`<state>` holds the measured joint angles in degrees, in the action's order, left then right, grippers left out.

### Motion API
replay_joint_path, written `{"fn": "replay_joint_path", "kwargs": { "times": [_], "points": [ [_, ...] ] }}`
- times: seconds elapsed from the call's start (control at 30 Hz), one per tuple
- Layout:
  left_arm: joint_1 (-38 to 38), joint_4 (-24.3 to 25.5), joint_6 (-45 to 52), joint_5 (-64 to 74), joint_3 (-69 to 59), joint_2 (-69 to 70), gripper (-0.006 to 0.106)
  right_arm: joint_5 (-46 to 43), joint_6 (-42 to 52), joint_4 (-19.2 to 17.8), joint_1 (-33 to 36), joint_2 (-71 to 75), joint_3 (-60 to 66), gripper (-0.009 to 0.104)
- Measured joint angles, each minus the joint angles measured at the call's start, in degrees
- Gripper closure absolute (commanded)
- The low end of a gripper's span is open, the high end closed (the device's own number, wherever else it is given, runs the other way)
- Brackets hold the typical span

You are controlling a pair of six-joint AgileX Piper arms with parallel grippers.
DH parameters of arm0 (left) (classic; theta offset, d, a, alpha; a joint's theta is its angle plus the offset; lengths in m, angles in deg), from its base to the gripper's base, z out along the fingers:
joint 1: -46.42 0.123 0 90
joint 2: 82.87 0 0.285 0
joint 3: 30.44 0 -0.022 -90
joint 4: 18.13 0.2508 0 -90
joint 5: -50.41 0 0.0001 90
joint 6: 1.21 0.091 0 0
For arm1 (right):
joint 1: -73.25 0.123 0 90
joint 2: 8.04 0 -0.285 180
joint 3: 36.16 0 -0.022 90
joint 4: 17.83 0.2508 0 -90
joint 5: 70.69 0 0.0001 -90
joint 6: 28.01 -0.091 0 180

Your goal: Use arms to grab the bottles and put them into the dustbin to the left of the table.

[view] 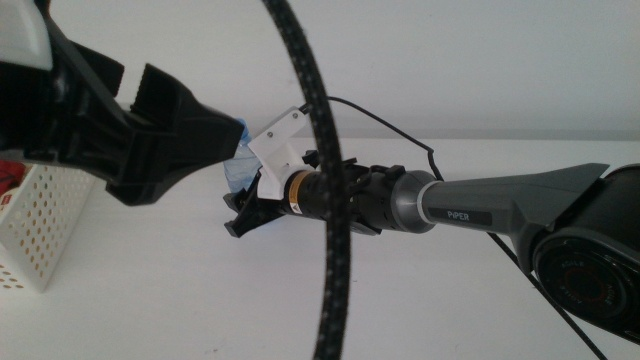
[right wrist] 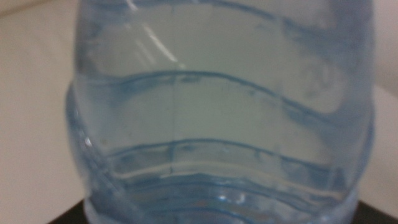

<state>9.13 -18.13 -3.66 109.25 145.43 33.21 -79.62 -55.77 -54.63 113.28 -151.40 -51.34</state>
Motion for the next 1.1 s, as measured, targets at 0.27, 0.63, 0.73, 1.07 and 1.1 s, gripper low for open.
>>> {"fn": "replay_joint_path", "kwargs": {
  "times": [0.27,0.63,0.73,1.07,1.1],
  "points": [
    [0.00,0.00,0.00,-0.15,0.00,0.00,0.007,0.40,0.03,0.00,0.60,-0.14,-0.12,0.067],
    [0.00,0.00,0.00,-0.15,0.00,0.00,0.007,2.56,-0.99,0.00,1.89,-0.14,-0.55,0.037],
    [0.00,0.00,0.00,-0.15,0.00,0.00,0.007,4.54,-1.10,0.00,2.13,0.05,-0.70,0.021],
    [0.00,0.00,0.00,-0.15,0.00,0.00,0.007,10.13,-4.86,0.00,2.25,0.96,-0.55,0.004],
    [0.00,0.00,0.00,-0.15,0.00,0.00,0.007,10.97,-5.71,0.00,2.25,1.52,-0.22,0.004]
  ]
}}
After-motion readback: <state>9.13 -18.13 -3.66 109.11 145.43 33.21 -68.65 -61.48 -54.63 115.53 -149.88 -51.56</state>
